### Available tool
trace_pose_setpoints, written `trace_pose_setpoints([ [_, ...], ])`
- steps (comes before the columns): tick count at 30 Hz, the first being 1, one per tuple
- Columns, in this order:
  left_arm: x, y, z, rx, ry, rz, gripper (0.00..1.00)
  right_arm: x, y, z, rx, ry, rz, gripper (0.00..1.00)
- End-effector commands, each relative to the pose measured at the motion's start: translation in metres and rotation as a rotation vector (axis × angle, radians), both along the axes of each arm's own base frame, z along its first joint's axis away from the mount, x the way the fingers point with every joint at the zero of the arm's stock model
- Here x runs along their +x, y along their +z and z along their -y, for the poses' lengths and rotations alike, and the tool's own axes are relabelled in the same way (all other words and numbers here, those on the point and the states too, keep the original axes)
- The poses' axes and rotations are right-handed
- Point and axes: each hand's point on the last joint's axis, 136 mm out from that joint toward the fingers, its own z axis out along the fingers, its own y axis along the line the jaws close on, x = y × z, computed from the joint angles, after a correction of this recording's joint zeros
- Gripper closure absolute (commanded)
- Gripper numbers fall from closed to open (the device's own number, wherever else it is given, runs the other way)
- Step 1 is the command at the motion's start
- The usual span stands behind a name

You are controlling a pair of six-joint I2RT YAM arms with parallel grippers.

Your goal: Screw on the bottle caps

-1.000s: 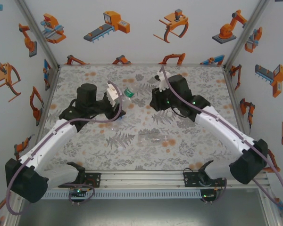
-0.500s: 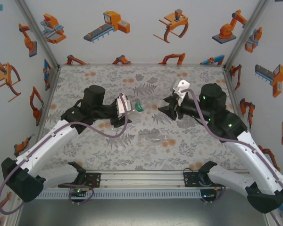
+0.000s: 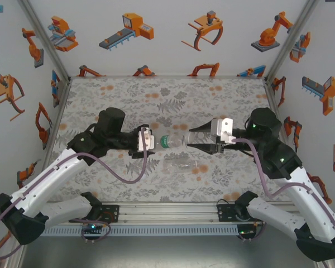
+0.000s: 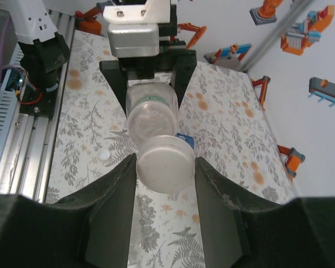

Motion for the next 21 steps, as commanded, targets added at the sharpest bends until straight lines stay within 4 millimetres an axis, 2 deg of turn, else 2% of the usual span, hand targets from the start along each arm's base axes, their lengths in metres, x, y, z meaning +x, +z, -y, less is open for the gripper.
trace_pose_setpoints([
  [1,-0.005,0.011,0.001,-0.002,-0.034,0.036,1.00,-0.009,0.007,-0.006,0.021,0.083,0.046,0.96],
  [7,-0.005,0.011,0.005,0.002,-0.038,0.019,1.00,-0.009,-0.002,-0.015,0.001,0.134,0.005,0.95],
  [21,-0.006,0.007,0.004,0.025,-0.041,0.009,1.00,-0.012,-0.011,-0.028,-0.027,0.173,0.001,0.95],
])
